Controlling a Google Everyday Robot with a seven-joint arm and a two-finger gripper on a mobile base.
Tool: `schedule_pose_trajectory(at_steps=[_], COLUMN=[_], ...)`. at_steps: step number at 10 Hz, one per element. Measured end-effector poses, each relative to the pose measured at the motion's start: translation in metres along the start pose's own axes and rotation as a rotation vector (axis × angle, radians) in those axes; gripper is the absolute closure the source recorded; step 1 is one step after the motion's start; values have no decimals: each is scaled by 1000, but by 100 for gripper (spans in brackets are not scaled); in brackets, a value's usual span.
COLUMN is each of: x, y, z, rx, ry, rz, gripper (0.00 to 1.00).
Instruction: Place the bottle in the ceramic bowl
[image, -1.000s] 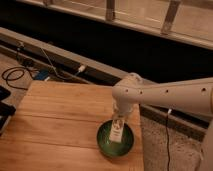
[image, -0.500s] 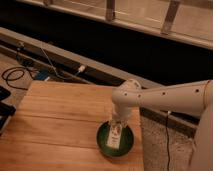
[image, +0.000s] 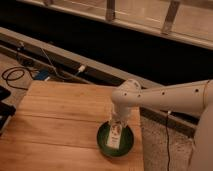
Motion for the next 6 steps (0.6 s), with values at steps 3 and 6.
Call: schedule_pose_trajectory(at_steps=[3, 6], x=[0, 0], y=[0, 0], z=[0, 0], rx=[0, 0], ry=[0, 0], rz=[1, 1], gripper=[20, 20])
